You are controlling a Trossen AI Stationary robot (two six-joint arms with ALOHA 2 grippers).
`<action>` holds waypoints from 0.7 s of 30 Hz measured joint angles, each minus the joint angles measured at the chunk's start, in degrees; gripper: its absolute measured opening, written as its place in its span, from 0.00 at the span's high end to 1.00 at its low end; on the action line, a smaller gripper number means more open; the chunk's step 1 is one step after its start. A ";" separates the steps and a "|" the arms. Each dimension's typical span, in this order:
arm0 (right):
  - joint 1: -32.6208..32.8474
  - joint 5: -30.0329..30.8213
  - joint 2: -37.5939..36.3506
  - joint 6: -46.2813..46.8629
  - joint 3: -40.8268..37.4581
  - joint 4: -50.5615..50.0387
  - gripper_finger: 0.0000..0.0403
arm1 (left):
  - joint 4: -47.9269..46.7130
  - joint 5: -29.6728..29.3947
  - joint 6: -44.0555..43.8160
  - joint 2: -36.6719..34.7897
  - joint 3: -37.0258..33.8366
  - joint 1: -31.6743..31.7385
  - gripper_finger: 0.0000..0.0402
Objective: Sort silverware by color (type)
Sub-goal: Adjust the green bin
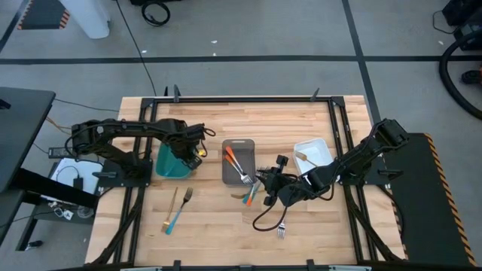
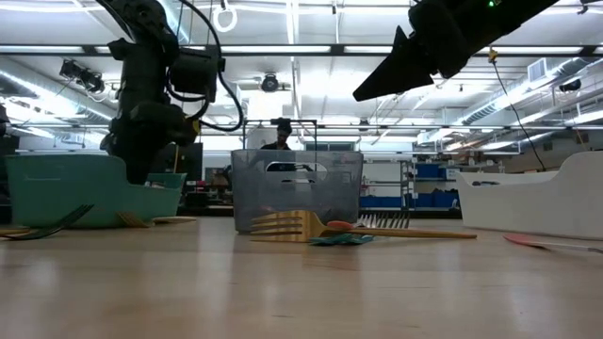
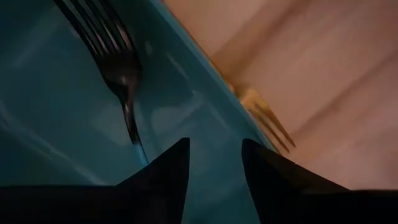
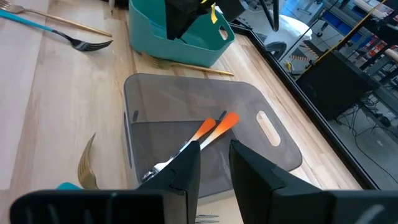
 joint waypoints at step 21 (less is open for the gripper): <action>0.01 -1.94 0.00 -14.43 -0.02 -0.83 0.77 | 0.30 -9.11 -3.89 10.91 16.59 -9.11 0.64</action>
